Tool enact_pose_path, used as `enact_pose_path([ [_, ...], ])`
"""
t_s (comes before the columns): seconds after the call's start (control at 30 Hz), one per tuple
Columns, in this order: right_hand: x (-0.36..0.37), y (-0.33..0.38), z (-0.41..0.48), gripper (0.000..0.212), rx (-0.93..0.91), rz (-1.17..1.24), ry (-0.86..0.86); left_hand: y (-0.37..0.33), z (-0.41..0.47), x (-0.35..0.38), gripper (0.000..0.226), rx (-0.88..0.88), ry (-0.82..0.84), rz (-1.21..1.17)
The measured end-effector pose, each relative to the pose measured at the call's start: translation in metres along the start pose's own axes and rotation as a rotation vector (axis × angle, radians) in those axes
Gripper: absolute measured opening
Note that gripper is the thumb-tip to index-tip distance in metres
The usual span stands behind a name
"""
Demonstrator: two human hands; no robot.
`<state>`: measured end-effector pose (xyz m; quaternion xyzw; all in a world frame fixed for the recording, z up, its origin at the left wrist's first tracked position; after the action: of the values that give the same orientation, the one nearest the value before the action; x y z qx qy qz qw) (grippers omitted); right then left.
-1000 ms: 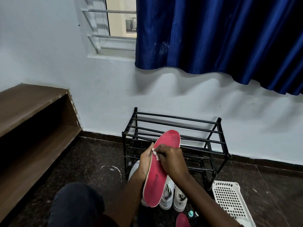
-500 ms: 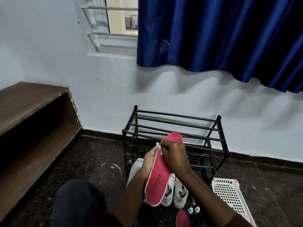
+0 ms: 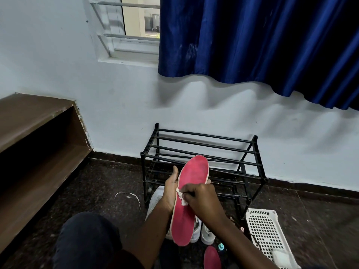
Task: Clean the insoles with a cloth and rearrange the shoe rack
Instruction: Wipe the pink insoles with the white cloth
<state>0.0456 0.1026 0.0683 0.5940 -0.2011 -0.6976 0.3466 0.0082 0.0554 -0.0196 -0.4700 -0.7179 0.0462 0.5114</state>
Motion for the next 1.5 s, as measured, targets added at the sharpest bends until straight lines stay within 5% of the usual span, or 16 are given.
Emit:
enact_pose_path([
  [0.2,-0.023,-0.001,0.029,0.016,-0.065,-0.121,-0.222,-0.002,-0.007,0.01,0.037,0.045,0.007,0.03],
  [0.33,-0.036,-0.009,0.047,0.013,-0.031,-0.164,-0.337,0.002,-0.008,0.015,0.052,0.041,0.094,-0.038],
  [0.43,-0.034,-0.005,0.042,0.013,-0.058,-0.134,-0.321,-0.005,-0.016,0.022,0.019,0.073,0.172,-0.039],
  [0.63,-0.001,0.004,0.007,0.024,-0.033,-0.062,-0.064,0.002,0.007,-0.002,0.082,-0.03,0.088,-0.06],
  [1.07,-0.027,-0.004,0.03,0.014,-0.116,-0.455,-0.3,0.002,0.016,-0.006,0.065,0.036,0.066,0.017],
  [1.3,-0.016,-0.008,0.012,0.01,0.025,-0.126,-0.276,0.001,0.016,-0.008,0.071,0.007,0.096,-0.004],
  [1.5,-0.004,0.01,-0.018,0.01,-0.116,-0.032,-0.267,0.009,0.009,0.002,0.081,-0.028,0.143,-0.061],
])
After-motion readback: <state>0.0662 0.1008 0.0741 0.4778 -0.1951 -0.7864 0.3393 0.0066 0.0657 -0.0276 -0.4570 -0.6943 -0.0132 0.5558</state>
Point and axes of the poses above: each hand's wrist, its own z-axis towards the middle knuckle, its own x-axis out of the palm, y = z × x, the point moved 9 cm from there along z, towards the middle knuckle, and after that the axes turned 2 degrees about -x, right-handed, at the moved point
